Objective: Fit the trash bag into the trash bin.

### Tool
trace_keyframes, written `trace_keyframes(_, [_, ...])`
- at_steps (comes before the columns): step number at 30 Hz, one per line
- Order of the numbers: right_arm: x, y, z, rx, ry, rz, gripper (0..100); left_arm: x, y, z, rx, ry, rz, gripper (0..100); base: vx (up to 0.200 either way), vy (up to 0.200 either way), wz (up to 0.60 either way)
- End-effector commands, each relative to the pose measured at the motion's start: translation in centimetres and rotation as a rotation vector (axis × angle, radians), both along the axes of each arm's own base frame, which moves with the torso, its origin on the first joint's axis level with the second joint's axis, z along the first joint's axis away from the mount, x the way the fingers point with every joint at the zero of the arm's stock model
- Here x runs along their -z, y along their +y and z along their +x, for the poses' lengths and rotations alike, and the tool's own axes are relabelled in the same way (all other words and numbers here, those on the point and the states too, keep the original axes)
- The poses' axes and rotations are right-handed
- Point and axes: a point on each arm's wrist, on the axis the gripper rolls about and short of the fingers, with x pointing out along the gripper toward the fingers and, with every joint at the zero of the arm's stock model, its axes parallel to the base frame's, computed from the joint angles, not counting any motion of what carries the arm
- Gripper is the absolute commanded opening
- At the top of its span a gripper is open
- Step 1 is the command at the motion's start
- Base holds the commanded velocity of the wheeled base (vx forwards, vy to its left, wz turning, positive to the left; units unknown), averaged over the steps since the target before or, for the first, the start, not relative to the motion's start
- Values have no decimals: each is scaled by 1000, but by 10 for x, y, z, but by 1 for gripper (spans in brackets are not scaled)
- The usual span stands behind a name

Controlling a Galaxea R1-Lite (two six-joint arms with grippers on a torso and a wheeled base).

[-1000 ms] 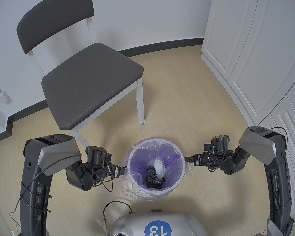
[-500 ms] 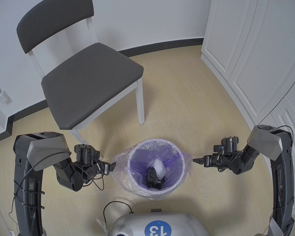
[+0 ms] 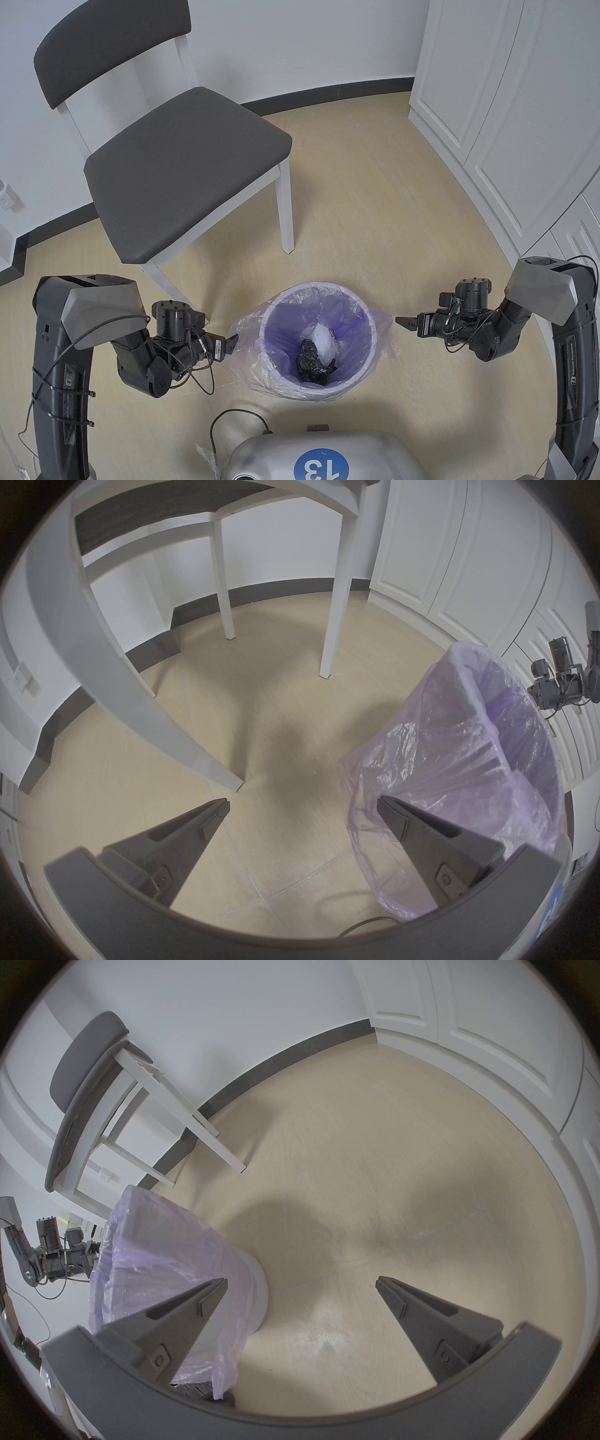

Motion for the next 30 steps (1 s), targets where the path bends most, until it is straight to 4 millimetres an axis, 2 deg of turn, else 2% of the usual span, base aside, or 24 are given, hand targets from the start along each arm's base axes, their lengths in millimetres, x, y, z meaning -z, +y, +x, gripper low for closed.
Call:
trace_keyframes(1, [1, 16, 13, -28, -6, 2, 100, 19, -13, 12, 30, 29, 15, 100, 0, 0, 0])
trace_keyframes(4, [5, 34, 28, -68, 15, -10, 100, 27, -25, 21, 45, 45, 25, 100, 0, 0, 0])
trace_keyframes(6, [5, 34, 28, -68, 15, -10, 100, 27, -25, 21, 45, 45, 25, 100, 0, 0, 0])
trace_keyframes(8, [4, 54, 44, -112, 56, -31, 100, 26, -35, 37, 59, 73, 41, 100, 0, 0, 0])
trace_keyframes(15, [5, 60, 52, -161, 83, -95, 100, 17, -35, 44, 57, 79, 71, 100, 0, 0, 0])
trace_keyframes(18, [4, 57, 50, -153, 88, -92, 100, 5, -32, 37, 41, 66, 67, 100, 0, 0, 0])
trace_keyframes(24, [-33, 33, 36, -104, 1, -77, 100, -26, -22, 10, -4, -36, 86, 100, 0, 0, 0])
trace_keyframes(28, [-49, 16, 20, -77, 1, -88, 100, -29, -16, -11, -9, -20, 157, 100, 0, 0, 0])
trace_keyframes(30, [-55, 11, 14, -63, 0, -95, 100, -32, -15, -16, -32, -35, 181, 100, 0, 0, 0])
